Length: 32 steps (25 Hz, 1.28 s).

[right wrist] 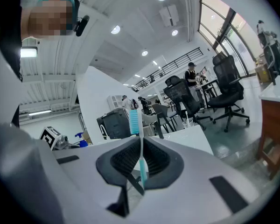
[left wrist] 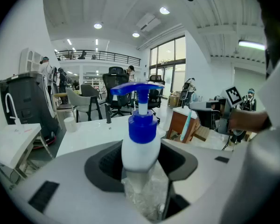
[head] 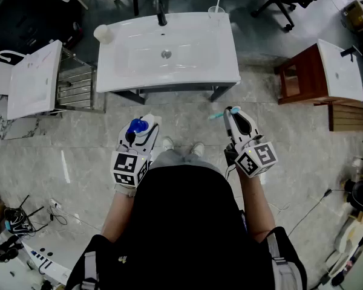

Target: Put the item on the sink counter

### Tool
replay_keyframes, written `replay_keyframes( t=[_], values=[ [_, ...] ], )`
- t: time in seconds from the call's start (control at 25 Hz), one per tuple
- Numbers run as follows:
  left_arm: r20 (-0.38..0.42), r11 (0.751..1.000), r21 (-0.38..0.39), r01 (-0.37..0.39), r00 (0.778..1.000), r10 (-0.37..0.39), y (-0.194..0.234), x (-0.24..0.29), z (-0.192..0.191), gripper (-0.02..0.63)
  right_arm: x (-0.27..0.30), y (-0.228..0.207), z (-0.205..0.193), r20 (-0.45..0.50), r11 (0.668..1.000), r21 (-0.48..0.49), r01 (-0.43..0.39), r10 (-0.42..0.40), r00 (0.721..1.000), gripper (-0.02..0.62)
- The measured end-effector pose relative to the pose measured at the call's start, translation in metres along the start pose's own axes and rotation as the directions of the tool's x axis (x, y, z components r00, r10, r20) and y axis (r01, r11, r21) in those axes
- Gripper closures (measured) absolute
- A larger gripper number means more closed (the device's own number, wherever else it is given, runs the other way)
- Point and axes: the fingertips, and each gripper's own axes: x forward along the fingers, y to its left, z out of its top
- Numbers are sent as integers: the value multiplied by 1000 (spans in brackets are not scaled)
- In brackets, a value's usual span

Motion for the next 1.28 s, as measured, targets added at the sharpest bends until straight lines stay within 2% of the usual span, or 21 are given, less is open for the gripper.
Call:
replay_keyframes(
  t=[0.28, 0.68, 1.04, 1.28],
  values=[
    [-2, 1000, -18, 23, 1000, -23, 16, -6, -8, 387, 10, 11, -8, 6, 1000, 17, 8, -8, 1000, 554],
    [31, 998, -42, 54, 998, -53, 59, -9, -7, 385, 41, 37, 0, -7, 998, -46, 42, -43, 999, 554],
    [61, 994, -31, 101, 993, -99, 108, -9, -7, 385, 82, 70, -1, -20, 994, -98, 57, -59, 998, 554],
    [92, 991, -50, 125, 989, -120, 123, 3, 4, 385, 100, 72, 7, -15, 988, -131, 80, -82, 996, 554]
  ],
)
